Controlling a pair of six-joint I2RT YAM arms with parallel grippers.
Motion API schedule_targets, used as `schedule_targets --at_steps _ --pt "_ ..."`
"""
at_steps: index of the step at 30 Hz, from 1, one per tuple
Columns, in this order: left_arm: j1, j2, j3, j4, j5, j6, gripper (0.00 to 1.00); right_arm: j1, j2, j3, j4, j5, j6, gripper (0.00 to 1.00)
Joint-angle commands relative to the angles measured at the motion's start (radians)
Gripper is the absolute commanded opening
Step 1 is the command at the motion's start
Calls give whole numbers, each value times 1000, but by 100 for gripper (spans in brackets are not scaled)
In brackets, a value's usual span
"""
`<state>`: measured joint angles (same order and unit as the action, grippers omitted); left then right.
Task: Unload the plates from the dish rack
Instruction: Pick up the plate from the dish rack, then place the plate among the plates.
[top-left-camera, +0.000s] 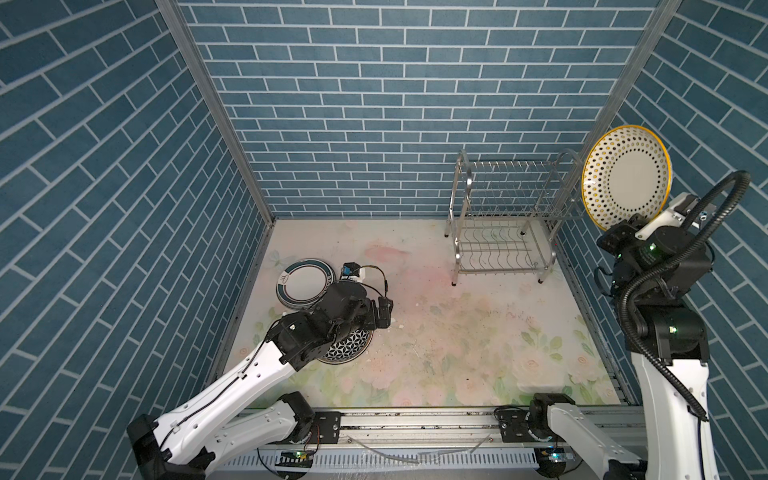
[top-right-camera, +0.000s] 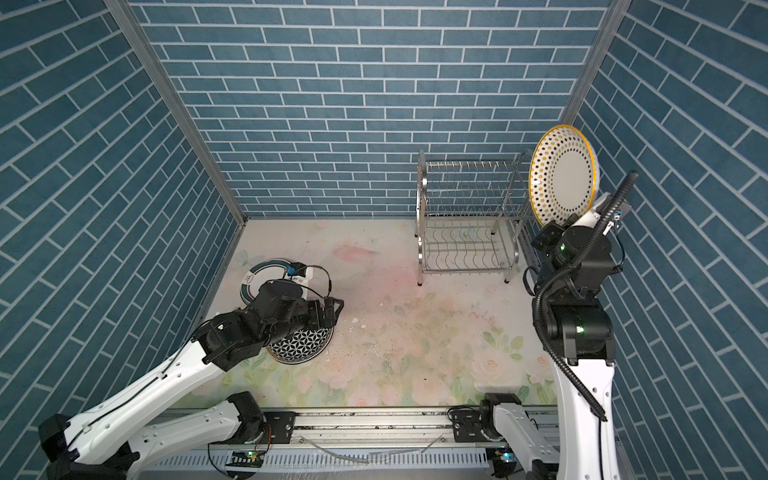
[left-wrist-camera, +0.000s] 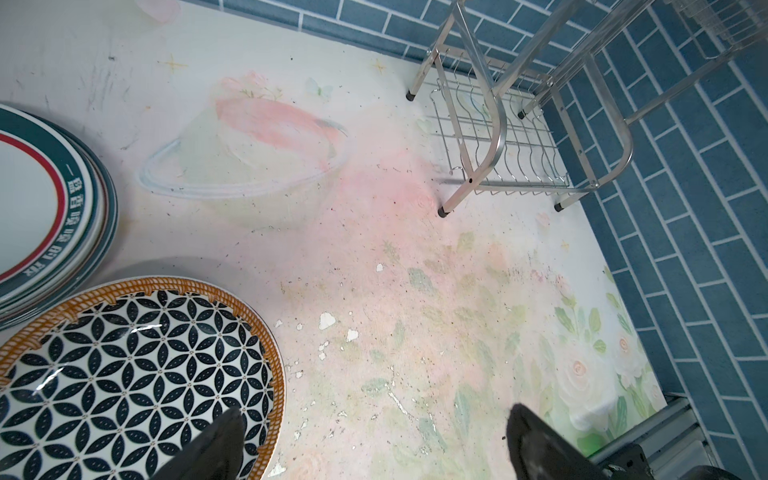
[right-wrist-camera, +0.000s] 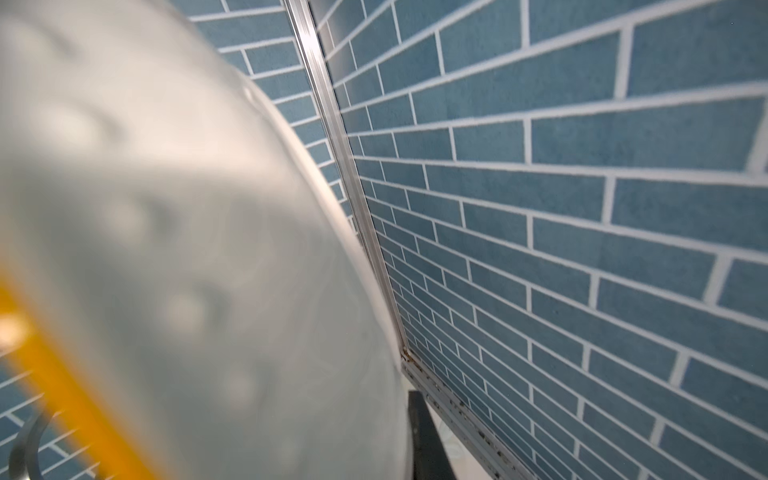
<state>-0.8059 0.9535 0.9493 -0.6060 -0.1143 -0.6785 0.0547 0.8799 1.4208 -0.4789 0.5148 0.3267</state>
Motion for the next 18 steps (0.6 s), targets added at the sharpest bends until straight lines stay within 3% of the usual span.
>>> schedule_targets --at_steps 1,12,18 --pt "7 14 -25 41 30 -10 99 -3 -76 -65 12 -39 100 0" --pt "7 88 -115 167 120 -16 99 -3 -279 -272 -336 -248 258 0" --pt "7 105 -188 254 157 -45 99 -3 -375 -432 -429 -454 319 0"
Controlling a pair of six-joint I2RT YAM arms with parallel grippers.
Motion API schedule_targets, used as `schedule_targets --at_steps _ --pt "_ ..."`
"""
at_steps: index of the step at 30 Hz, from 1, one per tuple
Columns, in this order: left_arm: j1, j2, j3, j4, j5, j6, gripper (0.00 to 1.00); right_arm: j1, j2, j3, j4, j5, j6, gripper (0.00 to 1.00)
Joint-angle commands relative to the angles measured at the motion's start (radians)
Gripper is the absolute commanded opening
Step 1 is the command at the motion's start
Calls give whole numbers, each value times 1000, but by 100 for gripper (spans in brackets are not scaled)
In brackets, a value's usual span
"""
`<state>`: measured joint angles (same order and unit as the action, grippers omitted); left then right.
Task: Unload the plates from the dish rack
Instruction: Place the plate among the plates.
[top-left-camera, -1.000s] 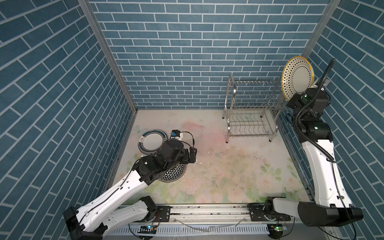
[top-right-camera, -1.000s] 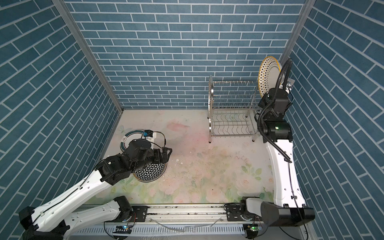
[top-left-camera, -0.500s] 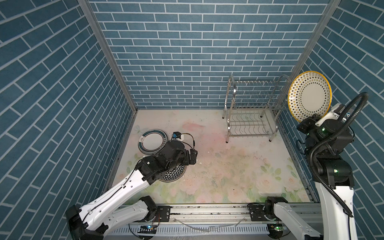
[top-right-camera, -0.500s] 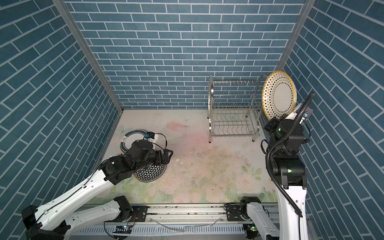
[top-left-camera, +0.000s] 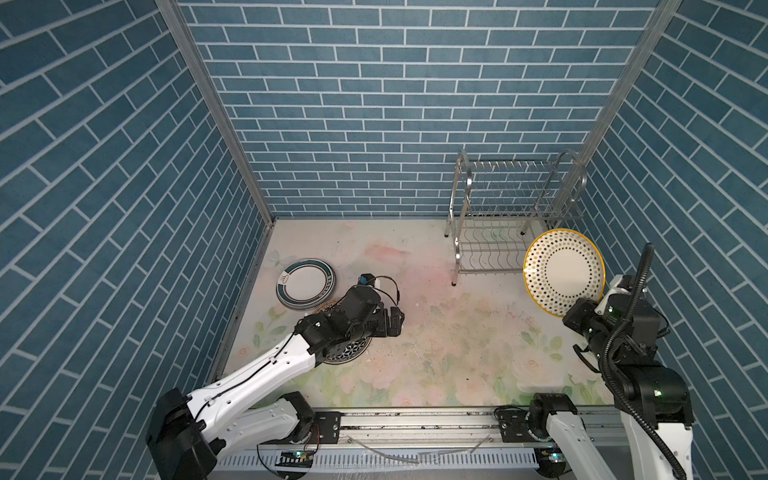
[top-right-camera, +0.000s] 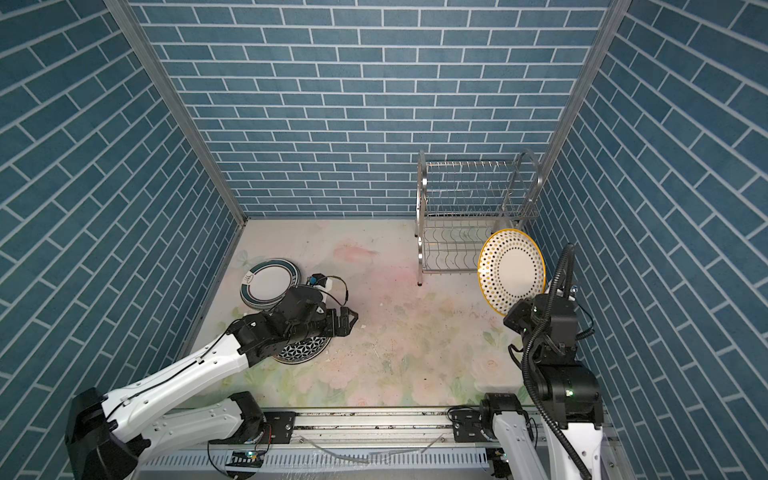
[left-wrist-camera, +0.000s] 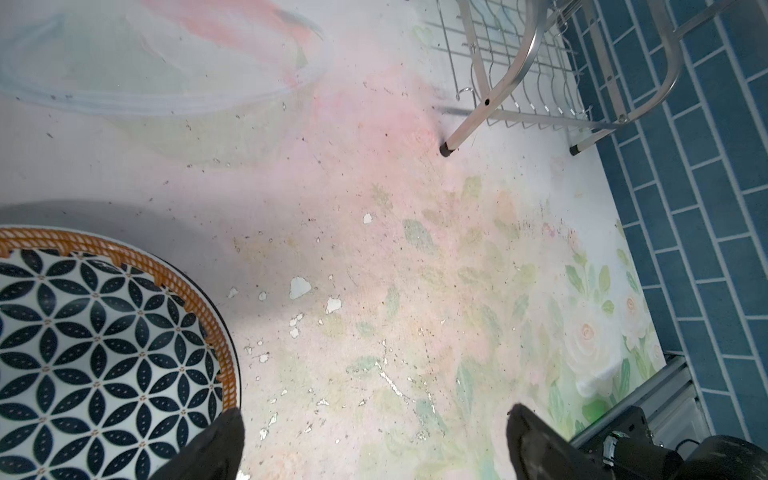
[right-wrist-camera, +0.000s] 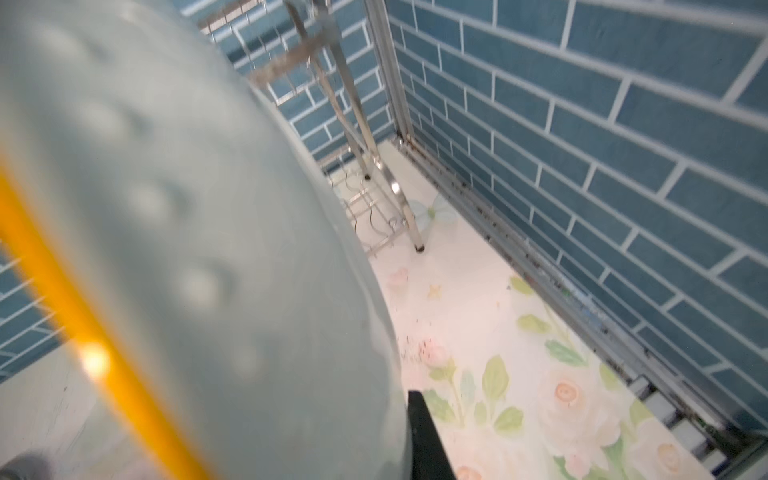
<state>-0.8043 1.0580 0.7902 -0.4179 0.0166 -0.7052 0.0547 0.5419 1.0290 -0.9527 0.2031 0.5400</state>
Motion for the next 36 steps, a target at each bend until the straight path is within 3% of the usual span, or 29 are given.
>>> schedule_targets --at_steps 1,10,18,28,36 --pt "5 4 -46 92 38 -21 99 -3 -48 -65 35 -184 113 0" --pt "-1 54 -200 352 181 -62 99 -3 -123 -299 65 -495 208 0" --pt "-15 113 -229 460 223 -66 99 -1 -53 -499 297 -704 306 0" --pt "-21 217 -235 642 300 -60 99 7 76 -584 531 -849 377 0" --pt "-21 326 -217 818 337 -87 99 105 190 -555 644 -864 405 0"
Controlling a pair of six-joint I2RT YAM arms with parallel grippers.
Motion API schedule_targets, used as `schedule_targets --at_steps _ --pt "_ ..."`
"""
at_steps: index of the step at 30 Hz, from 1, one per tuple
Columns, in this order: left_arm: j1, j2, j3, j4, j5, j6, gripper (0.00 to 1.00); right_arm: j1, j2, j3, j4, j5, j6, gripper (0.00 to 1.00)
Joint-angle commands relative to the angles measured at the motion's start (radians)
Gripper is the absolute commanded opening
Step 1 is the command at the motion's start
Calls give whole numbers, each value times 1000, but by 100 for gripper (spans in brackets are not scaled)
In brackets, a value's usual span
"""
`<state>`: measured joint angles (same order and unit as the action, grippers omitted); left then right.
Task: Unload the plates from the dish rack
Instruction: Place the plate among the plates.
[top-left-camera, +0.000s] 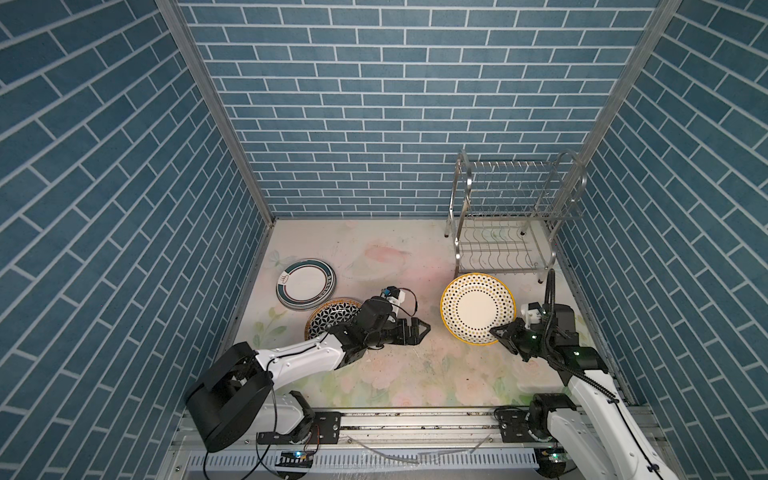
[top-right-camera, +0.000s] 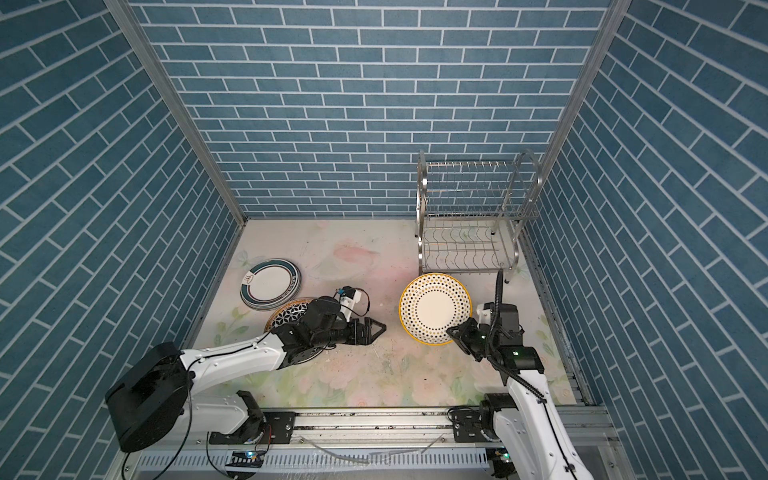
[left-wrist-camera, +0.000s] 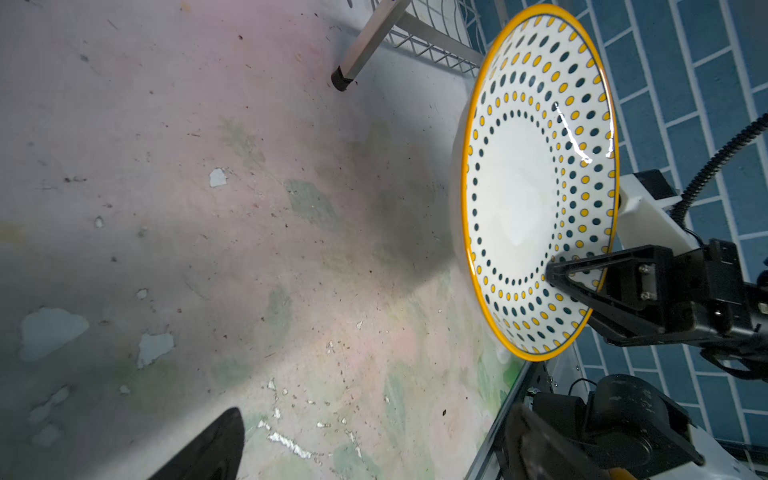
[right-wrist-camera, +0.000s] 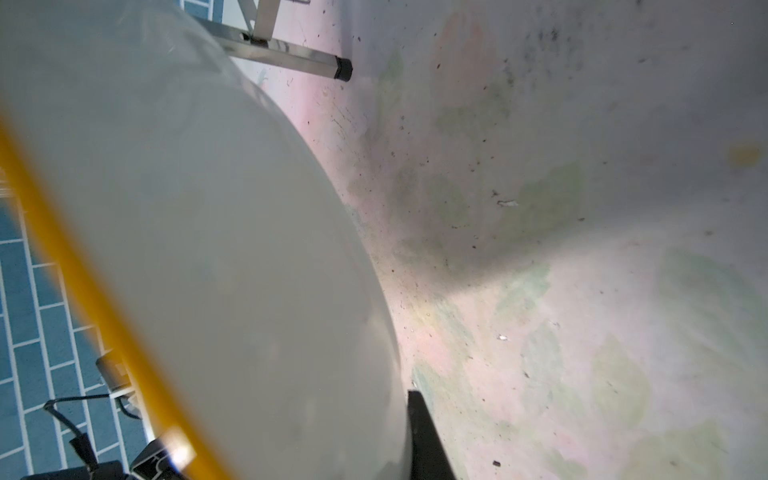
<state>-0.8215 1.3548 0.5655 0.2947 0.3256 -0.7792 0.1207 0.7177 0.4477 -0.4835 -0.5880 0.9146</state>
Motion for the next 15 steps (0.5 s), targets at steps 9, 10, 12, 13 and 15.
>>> schedule_targets --at_steps 9,10,12,13,15 --pt "-3 51 40 123 19 -16 99 149 111 36 321 -48 85 0" --pt "-2 55 43 124 17 -17 99 157 118 32 342 -50 93 0" --pt "0 62 48 128 12 -15 99 178 137 25 382 -55 111 0" --pt "2 67 51 129 10 -15 99 188 144 22 396 -54 116 0" --pt "4 78 57 132 7 -17 99 204 150 19 411 -47 123 0"
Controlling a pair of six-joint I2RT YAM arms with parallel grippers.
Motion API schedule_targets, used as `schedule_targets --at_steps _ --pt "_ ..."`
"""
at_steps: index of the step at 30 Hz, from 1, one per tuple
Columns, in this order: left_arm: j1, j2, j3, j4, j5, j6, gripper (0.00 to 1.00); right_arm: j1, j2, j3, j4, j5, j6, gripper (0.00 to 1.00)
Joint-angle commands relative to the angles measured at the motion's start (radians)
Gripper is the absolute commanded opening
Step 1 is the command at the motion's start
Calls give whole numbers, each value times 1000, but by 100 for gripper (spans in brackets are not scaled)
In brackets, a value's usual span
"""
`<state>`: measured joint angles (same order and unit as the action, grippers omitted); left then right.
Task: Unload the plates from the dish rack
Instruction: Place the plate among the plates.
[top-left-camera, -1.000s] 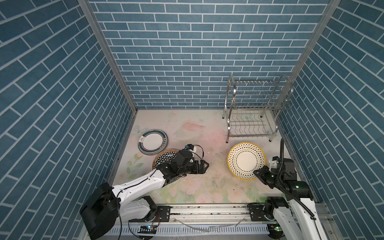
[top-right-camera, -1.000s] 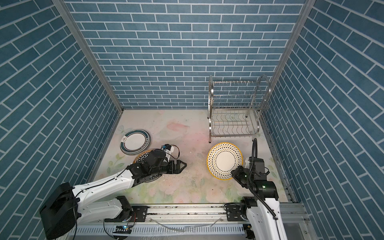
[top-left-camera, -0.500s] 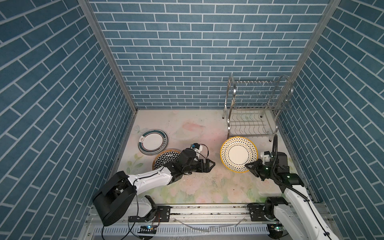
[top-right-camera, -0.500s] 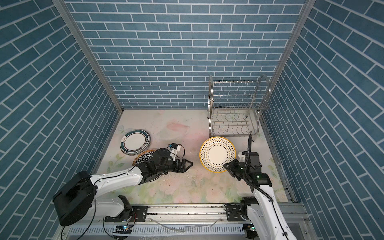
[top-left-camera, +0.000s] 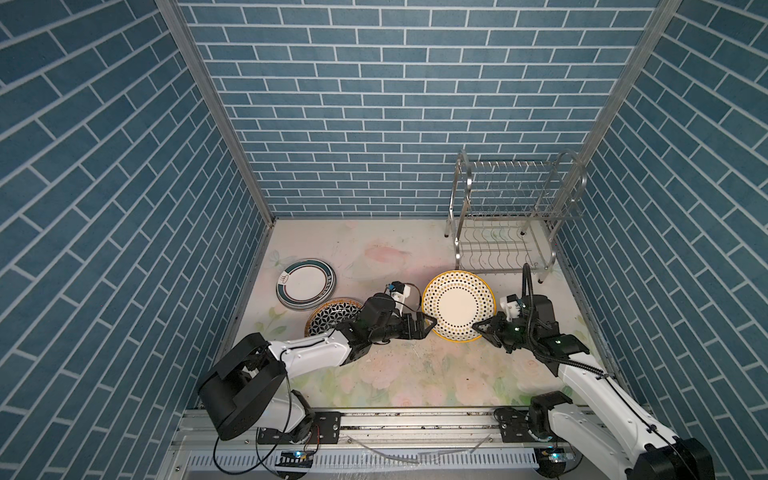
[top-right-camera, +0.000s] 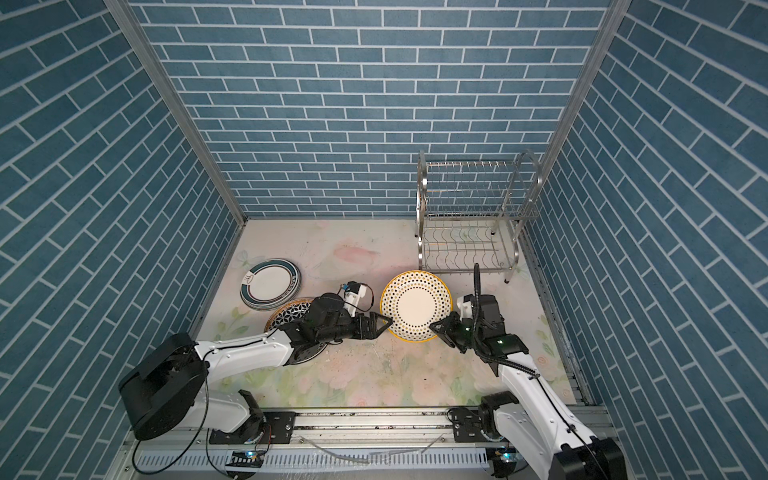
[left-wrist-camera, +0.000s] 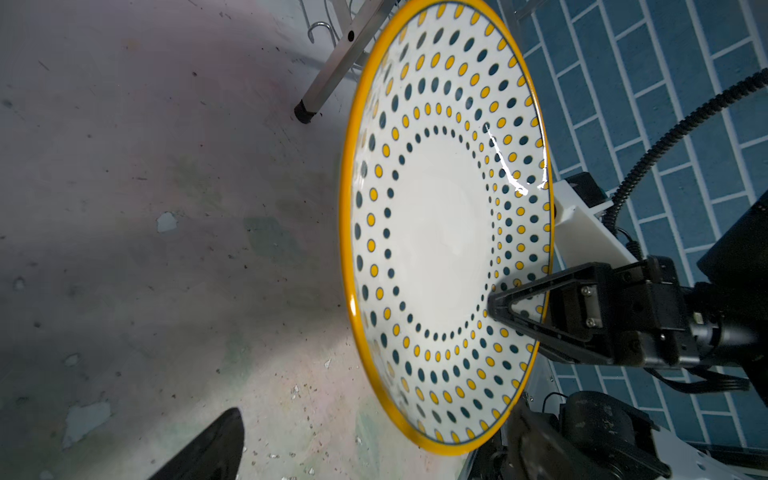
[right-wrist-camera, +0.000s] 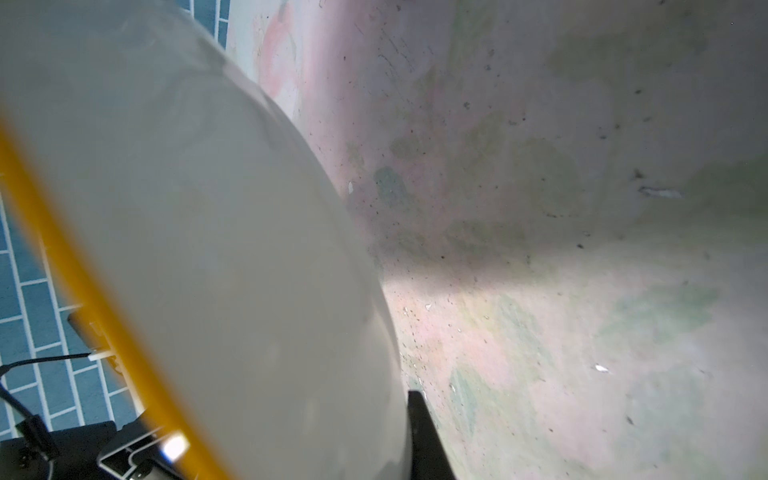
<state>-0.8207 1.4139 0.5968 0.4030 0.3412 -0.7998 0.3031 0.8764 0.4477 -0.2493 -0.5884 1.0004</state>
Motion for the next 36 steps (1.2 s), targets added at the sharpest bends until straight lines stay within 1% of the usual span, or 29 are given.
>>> schedule_targets --at_steps 1,5,9,13,17,20,25,29,31,36 --pt "5 22 27 27 -8 4 99 28 -10 18 182 -42 39 0" --pt "7 34 42 24 -23 -6 94 53 -14 17 192 -37 42 0" --pt "10 40 56 5 -41 -16 83 64 -19 7 201 -29 45 0" --pt "12 46 76 -24 -50 -21 62 75 -11 0 217 -28 45 0" --pt "14 60 87 -42 -58 -25 49 88 -19 0 220 -21 45 0" --pt "14 71 93 -45 -57 -30 45 92 -19 1 221 -18 43 0" --pt "14 79 98 -72 -52 -32 31 101 -10 -3 233 -12 41 0" --pt "14 77 98 -86 -53 -29 25 106 -5 -4 239 -8 38 0" --pt "13 78 109 -101 -50 -26 18 109 -5 -4 239 -5 35 0" --pt "14 87 128 -112 -45 -30 12 114 -11 -1 239 -2 29 0"
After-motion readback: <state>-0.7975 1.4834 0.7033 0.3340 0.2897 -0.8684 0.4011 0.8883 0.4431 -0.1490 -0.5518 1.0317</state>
